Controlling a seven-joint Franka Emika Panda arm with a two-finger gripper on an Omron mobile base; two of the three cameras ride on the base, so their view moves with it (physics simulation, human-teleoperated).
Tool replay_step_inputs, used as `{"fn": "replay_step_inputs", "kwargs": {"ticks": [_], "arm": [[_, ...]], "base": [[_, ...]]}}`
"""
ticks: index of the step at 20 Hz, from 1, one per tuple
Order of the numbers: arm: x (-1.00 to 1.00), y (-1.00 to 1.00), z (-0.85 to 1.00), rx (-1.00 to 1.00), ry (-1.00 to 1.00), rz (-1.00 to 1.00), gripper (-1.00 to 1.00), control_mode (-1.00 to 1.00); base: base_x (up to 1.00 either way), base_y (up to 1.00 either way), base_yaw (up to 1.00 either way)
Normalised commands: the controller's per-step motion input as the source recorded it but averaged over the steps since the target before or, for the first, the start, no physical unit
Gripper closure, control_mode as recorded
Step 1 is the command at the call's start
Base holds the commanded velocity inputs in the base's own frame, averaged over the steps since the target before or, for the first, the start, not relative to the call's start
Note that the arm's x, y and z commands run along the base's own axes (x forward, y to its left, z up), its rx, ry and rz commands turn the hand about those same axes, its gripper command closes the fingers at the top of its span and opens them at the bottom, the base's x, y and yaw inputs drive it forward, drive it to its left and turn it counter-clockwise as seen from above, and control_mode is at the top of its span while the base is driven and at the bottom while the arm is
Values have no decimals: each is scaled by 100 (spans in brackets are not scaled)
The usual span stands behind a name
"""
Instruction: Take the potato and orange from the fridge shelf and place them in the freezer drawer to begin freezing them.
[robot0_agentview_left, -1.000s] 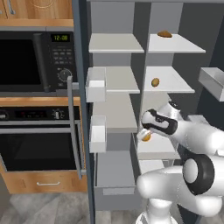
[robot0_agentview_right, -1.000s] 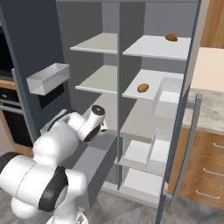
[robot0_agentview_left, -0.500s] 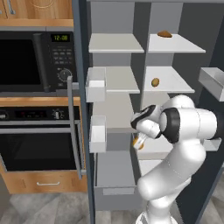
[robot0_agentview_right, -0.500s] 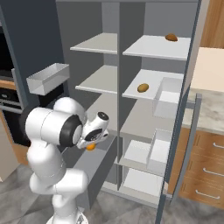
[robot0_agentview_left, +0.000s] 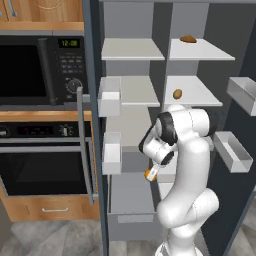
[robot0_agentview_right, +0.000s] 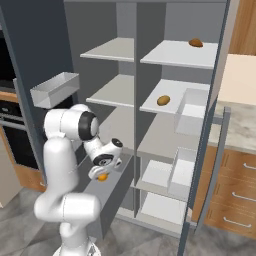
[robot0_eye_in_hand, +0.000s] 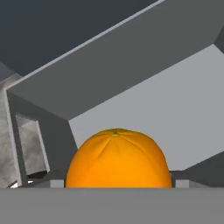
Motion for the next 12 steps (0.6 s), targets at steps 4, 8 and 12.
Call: {"fn": "replay_step_inputs", "kwargs": {"ticks": [4, 8, 12], "arm": [[49, 2, -57, 0, 12, 11, 100, -100], [40, 4, -50, 0, 6, 10, 100, -100], [41, 3, -45, 0, 0, 9, 100, -100]], "base": [[0, 0, 0], [0, 0, 0], [0, 0, 0]]}}
